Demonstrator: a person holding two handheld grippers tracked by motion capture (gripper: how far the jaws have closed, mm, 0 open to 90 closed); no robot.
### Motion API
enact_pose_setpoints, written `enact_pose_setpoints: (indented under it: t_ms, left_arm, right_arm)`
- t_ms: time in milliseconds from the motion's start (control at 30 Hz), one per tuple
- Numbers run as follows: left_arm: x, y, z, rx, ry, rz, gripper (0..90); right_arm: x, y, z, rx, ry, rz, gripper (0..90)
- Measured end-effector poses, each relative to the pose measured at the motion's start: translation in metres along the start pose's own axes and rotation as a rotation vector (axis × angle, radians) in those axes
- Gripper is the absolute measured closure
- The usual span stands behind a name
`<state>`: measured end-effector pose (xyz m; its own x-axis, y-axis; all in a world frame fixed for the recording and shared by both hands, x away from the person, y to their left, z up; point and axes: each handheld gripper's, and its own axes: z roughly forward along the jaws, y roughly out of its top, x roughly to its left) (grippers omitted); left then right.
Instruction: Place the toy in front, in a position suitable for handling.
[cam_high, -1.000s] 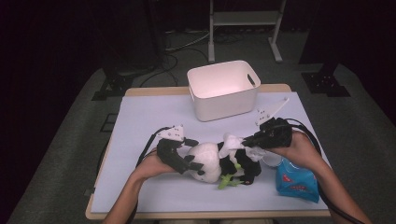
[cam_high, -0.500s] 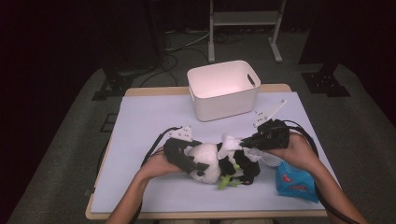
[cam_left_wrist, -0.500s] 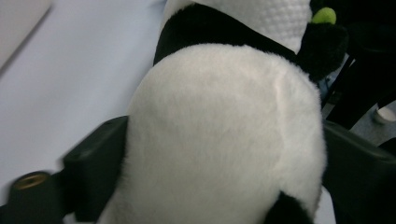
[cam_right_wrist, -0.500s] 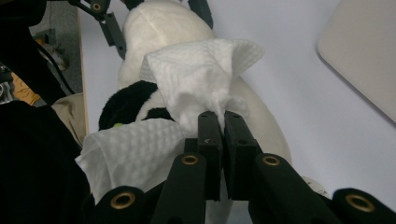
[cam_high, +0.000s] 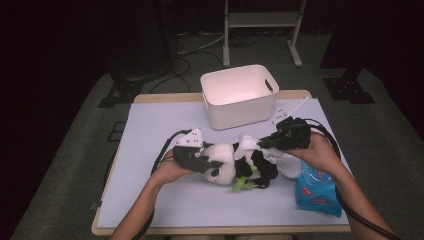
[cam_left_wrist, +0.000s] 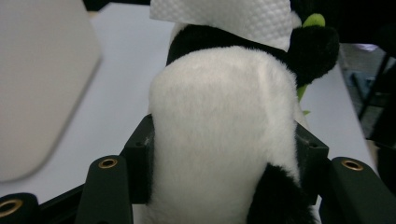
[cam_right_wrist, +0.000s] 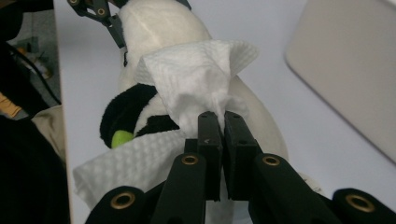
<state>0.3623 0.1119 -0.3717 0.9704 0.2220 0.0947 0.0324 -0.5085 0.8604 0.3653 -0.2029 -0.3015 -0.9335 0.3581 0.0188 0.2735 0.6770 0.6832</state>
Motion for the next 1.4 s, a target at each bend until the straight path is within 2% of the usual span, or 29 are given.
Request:
enact_pose_setpoints:
  t_ms: [33, 100, 200, 300, 433, 467, 567, 700, 767, 867, 1167, 1333, 1400]
  left_arm:
    - [0.001, 0.002, 0.000, -0.003, 0.023, 0.034, 40.0]
    - [0.003, 0.003, 0.002, -0.008, 0.039, 0.063, 38.9]
    - [0.003, -0.004, 0.006, 0.009, 0.027, 0.050, 34.6]
    - [-0.003, -0.012, 0.010, 0.041, 0.008, 0.044, 26.7]
    - [-0.015, -0.021, 0.003, 0.030, 0.018, 0.095, 25.2]
    - [-0.016, -0.022, 0.002, 0.034, 0.023, 0.103, 25.3]
    - [-0.016, -0.027, -0.001, 0.022, 0.027, 0.085, 25.4]
    - [-0.017, -0.030, -0.002, 0.003, 0.027, 0.081, 25.3]
    - [-0.016, -0.029, -0.002, 0.004, 0.024, 0.064, 24.1]
    - [-0.014, -0.027, -0.002, 0.001, 0.013, 0.021, 20.0]
    - [-0.008, -0.020, -0.006, -0.043, -0.089, -0.119, 15.1]
    - [-0.005, -0.020, -0.009, -0.044, -0.093, -0.161, 12.8]
    - [-0.003, -0.022, -0.009, -0.033, -0.100, -0.192, 9.6]
  right_arm:
    - [-0.002, 0.001, -0.001, -0.005, -0.008, 0.005, 85.7]
    - [-0.006, 0.001, -0.002, -0.012, -0.012, 0.015, 85.7]
    - [-0.006, -0.002, 0.001, -0.015, -0.008, 0.028, 85.8]
    - [0.000, -0.004, 0.007, 0.014, 0.036, 0.012, 85.8]
    - [0.012, 0.002, 0.012, 0.052, 0.118, -0.027, 85.4]
    - [0.015, 0.004, 0.012, 0.055, 0.125, -0.034, 85.3]
    - [0.018, 0.013, 0.013, 0.050, 0.113, -0.052, 85.2]
    - [0.014, 0.017, 0.013, -0.016, 0.061, -0.049, 85.3]
    - [0.010, 0.016, 0.015, -0.035, 0.056, -0.033, 85.3]
    - [0.008, 0.011, 0.019, -0.029, 0.056, -0.022, 85.5]
    - [0.011, -0.009, 0.015, -0.031, 0.069, 0.006, 85.7]
    - [0.013, -0.019, 0.011, -0.033, 0.074, 0.014, 85.8]
    - [0.014, -0.022, 0.010, -0.034, 0.078, 0.020, 85.7]
